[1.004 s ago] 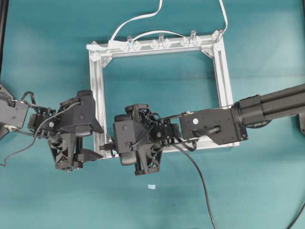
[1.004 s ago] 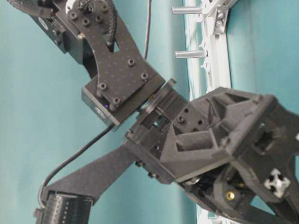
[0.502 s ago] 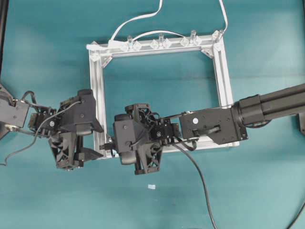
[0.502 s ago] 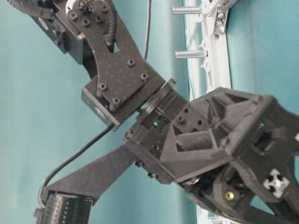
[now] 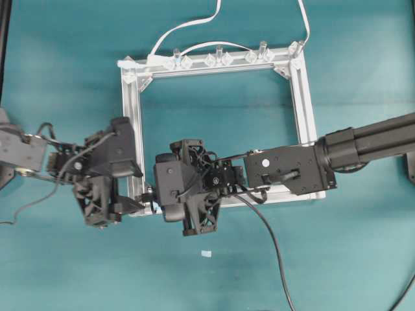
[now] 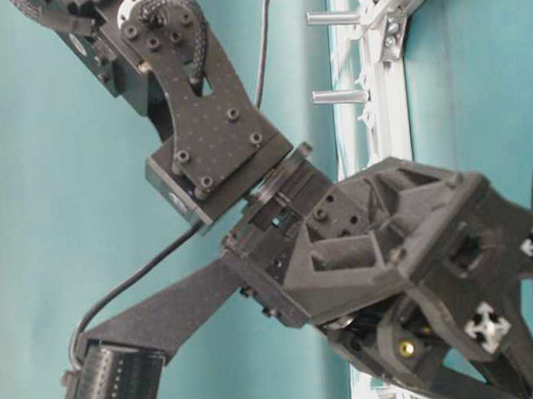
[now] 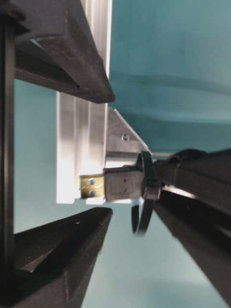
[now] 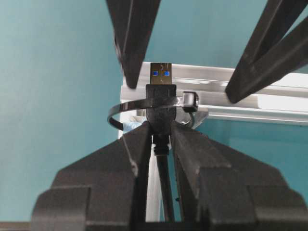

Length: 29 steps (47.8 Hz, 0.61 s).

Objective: Insert the wire through the string loop located on the left side.
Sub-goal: 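Move the left gripper to the plug and grasp it beyond the loop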

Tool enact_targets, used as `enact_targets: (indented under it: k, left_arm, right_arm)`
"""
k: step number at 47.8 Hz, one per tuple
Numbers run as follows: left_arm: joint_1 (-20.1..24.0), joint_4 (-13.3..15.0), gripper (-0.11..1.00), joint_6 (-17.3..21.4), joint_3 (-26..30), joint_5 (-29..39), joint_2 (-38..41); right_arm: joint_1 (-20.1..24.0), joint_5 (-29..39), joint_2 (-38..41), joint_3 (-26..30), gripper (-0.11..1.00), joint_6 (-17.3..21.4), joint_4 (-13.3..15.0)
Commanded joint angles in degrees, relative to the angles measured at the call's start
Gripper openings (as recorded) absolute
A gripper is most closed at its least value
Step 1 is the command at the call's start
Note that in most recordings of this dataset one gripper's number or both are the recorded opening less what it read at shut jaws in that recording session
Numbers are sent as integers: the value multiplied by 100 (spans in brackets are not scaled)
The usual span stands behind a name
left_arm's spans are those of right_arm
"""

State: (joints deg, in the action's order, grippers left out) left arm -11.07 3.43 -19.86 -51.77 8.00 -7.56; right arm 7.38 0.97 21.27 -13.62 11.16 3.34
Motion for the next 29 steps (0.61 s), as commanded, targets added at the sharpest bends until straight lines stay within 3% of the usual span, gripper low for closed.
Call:
enact_targets:
  k: [1,15,20,29]
  left_arm:
    - [-62,-9,89,-35,246,-123,202]
    - [-70,-26,89,0,167,-105,167]
    - [-70,-26,70,0,88,-97,88]
    - [-70,-35,21,26,97,-97,62]
  right_arm:
    - [-18,-26,-123,167,17,-9,9]
    - [-18,-26,-123,167,17,-9,18]
    - [-18,-26,-123,167,17,-9,9]
    - [-18,-26,-123,167,17,-9,9]
